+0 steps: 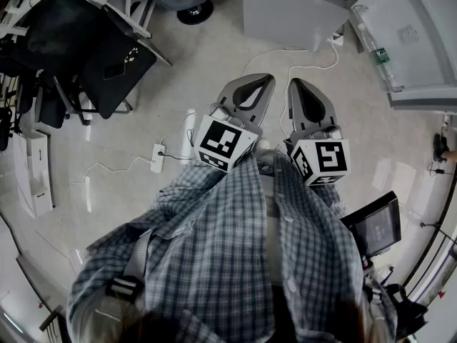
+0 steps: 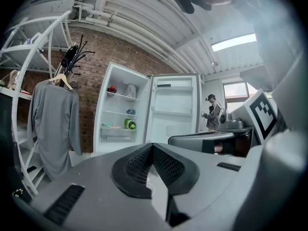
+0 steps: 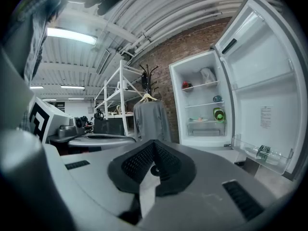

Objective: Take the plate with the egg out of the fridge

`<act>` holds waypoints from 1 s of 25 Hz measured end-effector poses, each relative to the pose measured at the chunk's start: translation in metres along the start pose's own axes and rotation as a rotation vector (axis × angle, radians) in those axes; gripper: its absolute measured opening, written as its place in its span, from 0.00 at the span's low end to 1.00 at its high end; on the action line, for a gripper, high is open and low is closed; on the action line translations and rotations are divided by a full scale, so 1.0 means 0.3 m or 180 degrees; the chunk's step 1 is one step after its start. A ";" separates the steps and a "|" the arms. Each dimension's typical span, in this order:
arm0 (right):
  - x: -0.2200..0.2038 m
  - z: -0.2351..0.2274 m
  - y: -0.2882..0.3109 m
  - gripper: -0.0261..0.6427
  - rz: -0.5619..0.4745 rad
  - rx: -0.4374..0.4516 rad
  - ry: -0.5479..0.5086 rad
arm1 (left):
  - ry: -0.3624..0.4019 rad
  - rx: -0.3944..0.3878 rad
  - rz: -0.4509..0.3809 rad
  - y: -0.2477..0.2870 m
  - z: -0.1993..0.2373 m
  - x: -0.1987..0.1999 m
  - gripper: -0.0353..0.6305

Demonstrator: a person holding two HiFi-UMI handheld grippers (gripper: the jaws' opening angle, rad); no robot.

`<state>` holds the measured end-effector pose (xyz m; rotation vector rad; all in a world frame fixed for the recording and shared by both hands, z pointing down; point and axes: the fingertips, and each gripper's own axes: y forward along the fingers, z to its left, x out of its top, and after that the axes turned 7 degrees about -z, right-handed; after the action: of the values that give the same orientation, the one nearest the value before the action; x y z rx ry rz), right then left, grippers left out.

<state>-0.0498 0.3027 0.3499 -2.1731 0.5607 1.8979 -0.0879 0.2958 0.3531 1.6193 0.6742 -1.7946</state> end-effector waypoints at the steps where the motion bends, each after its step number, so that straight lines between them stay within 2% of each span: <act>1: 0.000 0.001 0.000 0.05 -0.0001 0.0002 0.0000 | -0.0001 0.0000 0.0000 0.000 0.000 -0.001 0.06; 25: -0.023 0.042 0.030 0.05 -0.0022 -0.0237 -0.0076 | -0.0103 -0.0094 -0.0021 -0.066 0.100 -0.002 0.06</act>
<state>-0.0655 0.3005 0.3557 -2.1912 0.4853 1.9684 -0.1228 0.2874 0.3566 1.5672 0.6888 -1.8033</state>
